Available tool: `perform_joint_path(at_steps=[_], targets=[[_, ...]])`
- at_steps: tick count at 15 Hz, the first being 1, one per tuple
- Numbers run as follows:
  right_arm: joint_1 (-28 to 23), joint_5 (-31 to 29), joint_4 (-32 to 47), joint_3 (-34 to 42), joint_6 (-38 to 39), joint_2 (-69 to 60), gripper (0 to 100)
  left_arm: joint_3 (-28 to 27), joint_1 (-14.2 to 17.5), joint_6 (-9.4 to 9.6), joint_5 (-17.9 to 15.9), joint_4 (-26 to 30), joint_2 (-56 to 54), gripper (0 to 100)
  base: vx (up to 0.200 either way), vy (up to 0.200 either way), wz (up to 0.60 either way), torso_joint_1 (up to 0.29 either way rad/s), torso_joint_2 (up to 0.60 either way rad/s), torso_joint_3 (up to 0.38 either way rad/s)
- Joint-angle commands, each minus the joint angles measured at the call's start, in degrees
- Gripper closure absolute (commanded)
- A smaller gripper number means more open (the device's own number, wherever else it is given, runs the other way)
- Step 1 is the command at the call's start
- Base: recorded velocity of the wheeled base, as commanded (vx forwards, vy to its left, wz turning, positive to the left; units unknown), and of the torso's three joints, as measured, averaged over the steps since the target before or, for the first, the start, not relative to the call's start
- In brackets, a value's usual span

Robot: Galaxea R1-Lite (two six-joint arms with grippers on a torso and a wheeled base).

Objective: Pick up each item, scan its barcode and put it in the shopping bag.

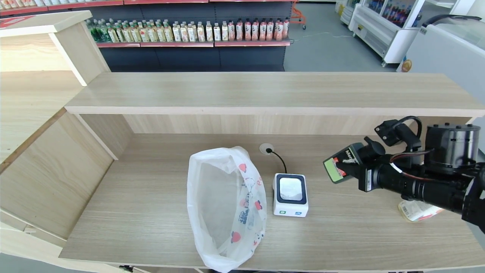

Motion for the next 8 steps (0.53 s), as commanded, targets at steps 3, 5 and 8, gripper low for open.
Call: perform_joint_path(at_steps=[3, 5, 8], targets=[[0.52, 1.00, 0.06, 0.80, 1.33, -0.65, 100, 0.01, 0.00, 0.08, 0.04, 0.02, -0.02, 0, -0.200, 0.200, 0.00, -0.007, 0.00, 0.004], [1.75, 4.26, -0.21, 0.27, 3.26, 1.99, 100, 0.01, 0.00, 0.08, 0.04, 0.02, -0.02, 0, 0.000, 0.000, 0.00, 0.000, 0.00, 0.000], [4.82, 5.66, -0.30, -2.63, 3.35, 6.03, 100, 0.01, 0.00, 0.00, 0.04, 0.02, -0.02, 0, 0.000, 0.133, 0.00, -0.003, 0.00, 0.003]])
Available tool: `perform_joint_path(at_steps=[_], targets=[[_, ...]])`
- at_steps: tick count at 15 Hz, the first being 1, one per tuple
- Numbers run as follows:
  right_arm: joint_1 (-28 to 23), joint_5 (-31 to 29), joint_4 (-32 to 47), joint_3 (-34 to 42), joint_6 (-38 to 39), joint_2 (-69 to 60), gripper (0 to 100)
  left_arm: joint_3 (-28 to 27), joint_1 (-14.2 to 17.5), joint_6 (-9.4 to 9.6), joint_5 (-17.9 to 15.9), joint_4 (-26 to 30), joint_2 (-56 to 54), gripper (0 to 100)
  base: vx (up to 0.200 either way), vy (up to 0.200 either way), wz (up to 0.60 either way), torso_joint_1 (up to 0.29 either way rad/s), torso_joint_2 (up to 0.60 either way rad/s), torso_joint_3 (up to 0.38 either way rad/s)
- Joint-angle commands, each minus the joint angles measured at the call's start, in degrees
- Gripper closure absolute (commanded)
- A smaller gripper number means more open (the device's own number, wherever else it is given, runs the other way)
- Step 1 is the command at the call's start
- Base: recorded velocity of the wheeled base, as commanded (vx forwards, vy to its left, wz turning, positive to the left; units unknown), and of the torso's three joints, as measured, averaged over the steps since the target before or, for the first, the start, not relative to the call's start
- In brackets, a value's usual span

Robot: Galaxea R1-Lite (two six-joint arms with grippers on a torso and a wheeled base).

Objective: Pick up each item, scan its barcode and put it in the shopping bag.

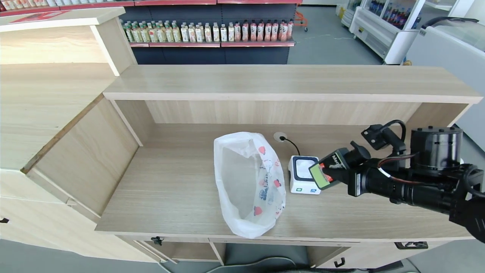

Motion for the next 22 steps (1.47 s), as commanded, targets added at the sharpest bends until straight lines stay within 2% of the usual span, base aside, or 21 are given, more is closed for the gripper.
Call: perform_joint_path(at_steps=[1, 6, 8, 12, 16, 19, 22], targets=[[2.88, 0.41, -0.11, -2.76, 0.00, 4.25, 100, 0.01, -0.02, 0.03, 0.04, -0.01, -0.02, 0, 0.000, 0.200, 0.00, 0.017, 0.00, 0.002], [6.84, 0.32, -0.20, -7.77, 0.08, 10.84, 100, 0.01, -0.02, -0.05, 0.04, -0.01, -0.02, 0, 0.000, 0.200, 0.00, 0.011, 0.01, 0.000], [7.01, 0.14, -1.34, -7.86, -0.36, 14.01, 100, 0.01, -0.02, -0.05, 0.04, -0.01, -0.02, 0, 0.000, 0.000, 0.00, 0.000, 0.00, 0.000], [6.92, -0.12, -14.26, -8.91, -1.23, 24.20, 100, 0.01, -0.02, -0.05, 0.04, -0.01, -0.02, 0, 0.000, 0.000, 0.00, 0.000, 0.00, 0.000], [6.92, -0.12, -15.93, -10.32, -6.07, 28.86, 100, 0.01, -0.02, -0.05, 0.04, -0.01, -0.02, 0, 0.000, 0.000, 0.00, 0.000, 0.00, 0.000], [7.01, -0.12, -19.45, -11.72, -6.95, 31.85, 100, 0.01, -0.02, -0.05, 0.04, -0.01, -0.02, 0, 0.000, 0.000, 0.00, 0.000, 0.00, 0.000], [7.01, -0.12, -19.10, -14.54, -8.44, 33.78, 100, 0.01, -0.02, -0.05, 0.04, -0.01, -0.02, 0, 0.000, 0.000, 0.00, 0.000, 0.00, 0.000]])
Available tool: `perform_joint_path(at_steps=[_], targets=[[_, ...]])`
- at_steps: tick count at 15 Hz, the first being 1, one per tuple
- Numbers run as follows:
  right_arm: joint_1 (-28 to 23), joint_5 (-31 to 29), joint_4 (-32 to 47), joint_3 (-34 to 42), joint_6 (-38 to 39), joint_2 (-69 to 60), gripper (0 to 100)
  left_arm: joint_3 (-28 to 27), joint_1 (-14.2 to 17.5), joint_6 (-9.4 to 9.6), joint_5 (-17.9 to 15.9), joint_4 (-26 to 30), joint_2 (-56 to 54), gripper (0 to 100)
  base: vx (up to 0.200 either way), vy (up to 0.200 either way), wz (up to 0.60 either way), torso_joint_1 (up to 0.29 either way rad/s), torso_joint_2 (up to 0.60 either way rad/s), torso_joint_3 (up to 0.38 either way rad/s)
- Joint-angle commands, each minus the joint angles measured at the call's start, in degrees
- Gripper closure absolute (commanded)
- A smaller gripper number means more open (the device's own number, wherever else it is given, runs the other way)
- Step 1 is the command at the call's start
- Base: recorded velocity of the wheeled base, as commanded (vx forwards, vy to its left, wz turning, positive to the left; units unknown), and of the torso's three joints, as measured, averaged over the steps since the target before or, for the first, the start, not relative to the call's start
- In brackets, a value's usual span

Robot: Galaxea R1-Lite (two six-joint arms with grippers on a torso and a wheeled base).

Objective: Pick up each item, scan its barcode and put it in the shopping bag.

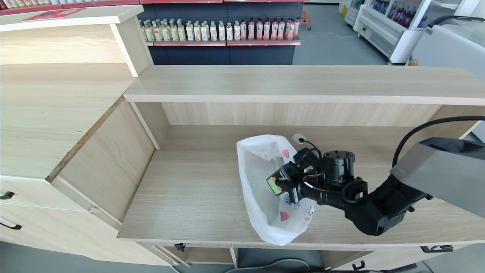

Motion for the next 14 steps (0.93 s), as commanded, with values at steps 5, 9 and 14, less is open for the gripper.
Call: perform_joint_path(at_steps=[5, 9, 14], targets=[[0.57, 0.01, 0.24, -5.38, -1.92, 6.11, 100, 0.01, 0.00, 0.00, 0.02, -0.01, -0.02, 0, 0.000, 0.000, 0.00, 0.000, 0.00, 0.000], [1.36, -0.16, -0.11, -5.21, -1.92, 6.55, 0, 0.01, 0.00, 0.00, 0.02, -0.01, -0.02, 0, 0.000, 0.000, 0.00, 0.000, 0.00, 0.000], [1.27, 0.81, 0.86, -3.45, 5.72, -1.27, 0, 0.01, 0.00, 0.00, 0.02, -0.01, -0.02, 0, 0.000, 0.000, 0.00, 0.000, 0.00, 0.000]])
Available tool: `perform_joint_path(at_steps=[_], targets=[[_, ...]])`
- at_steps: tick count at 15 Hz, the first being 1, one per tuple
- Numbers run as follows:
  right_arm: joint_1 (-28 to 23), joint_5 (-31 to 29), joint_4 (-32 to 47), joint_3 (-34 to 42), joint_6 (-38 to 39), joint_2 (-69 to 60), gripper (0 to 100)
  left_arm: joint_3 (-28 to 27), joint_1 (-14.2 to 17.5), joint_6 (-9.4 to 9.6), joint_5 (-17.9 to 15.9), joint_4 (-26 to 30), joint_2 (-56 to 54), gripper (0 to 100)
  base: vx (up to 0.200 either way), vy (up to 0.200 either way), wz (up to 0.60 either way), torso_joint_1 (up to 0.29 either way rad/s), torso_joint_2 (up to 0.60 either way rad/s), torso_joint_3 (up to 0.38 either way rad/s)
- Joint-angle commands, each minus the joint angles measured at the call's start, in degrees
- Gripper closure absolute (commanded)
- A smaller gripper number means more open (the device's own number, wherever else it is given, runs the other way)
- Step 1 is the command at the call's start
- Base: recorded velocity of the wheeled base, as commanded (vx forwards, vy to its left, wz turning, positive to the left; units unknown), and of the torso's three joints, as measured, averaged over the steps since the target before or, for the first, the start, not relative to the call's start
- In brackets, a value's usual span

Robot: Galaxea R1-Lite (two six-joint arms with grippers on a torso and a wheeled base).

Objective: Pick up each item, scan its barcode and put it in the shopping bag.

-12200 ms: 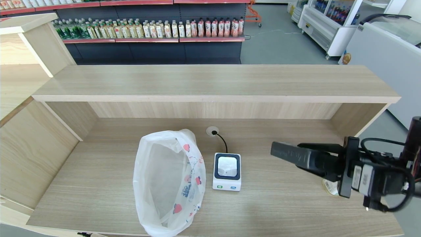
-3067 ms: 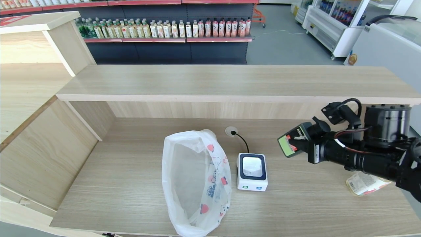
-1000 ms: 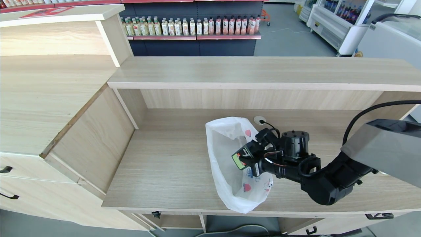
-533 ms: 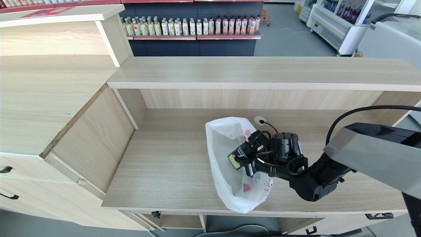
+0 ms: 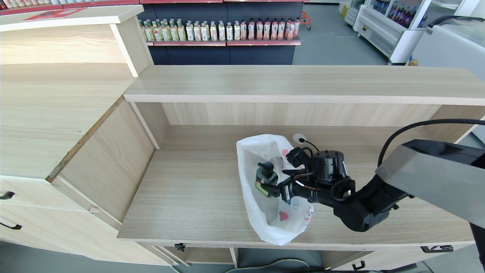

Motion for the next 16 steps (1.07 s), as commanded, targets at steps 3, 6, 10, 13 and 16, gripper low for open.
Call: perform_joint_path(at_steps=[3, 6, 10, 13, 16], targets=[[-3.98, 0.12, 5.97, 10.65, 6.86, -19.74, 0, 0.01, 0.00, 0.00, 0.02, -0.01, -0.02, 0, 0.000, 0.000, 0.00, 0.000, 0.00, 0.000], [-9.52, -0.23, 14.15, 19.09, 10.81, -36.44, 0, 0.01, 0.00, 0.00, 0.02, -0.01, -0.02, 0, 0.000, 0.000, 0.00, 0.000, 0.00, 0.000], [-23.58, -2.08, 38.14, 19.88, 9.67, -49.89, 0, 0.01, 0.00, 0.00, 0.02, -0.01, -0.02, 0, 0.000, 0.000, 0.00, 0.000, 0.00, 0.000], [-30.35, -9.55, 48.78, 19.09, 8.70, -52.52, 0, 0.01, 0.00, 0.00, 0.02, -0.01, -0.02, 0, 0.000, 0.000, 0.00, 0.000, 0.00, 0.000], [-34.13, -10.08, 49.13, 19.53, 8.79, -52.26, 0, 0.01, 0.00, 0.00, 0.02, -0.01, -0.02, 0, 0.000, 0.000, 0.00, 0.000, 0.00, 0.000]])
